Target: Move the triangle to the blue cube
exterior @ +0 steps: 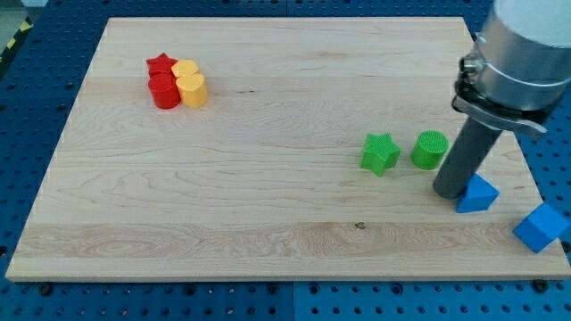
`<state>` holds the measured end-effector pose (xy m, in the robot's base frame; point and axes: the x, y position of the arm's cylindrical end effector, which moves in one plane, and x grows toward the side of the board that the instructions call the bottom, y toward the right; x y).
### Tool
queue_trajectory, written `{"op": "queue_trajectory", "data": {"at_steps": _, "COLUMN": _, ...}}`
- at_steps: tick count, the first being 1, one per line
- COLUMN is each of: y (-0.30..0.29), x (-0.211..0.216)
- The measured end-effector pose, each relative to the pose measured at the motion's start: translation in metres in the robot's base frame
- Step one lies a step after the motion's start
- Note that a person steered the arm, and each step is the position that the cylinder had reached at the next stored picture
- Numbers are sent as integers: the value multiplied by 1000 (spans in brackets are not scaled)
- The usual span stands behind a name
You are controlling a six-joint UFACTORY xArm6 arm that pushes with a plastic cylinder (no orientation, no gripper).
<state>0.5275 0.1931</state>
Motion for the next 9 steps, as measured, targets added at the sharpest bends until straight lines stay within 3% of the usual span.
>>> {"op": "queue_trajectory", "data": {"at_steps": 9, "y": 41, "x": 22}}
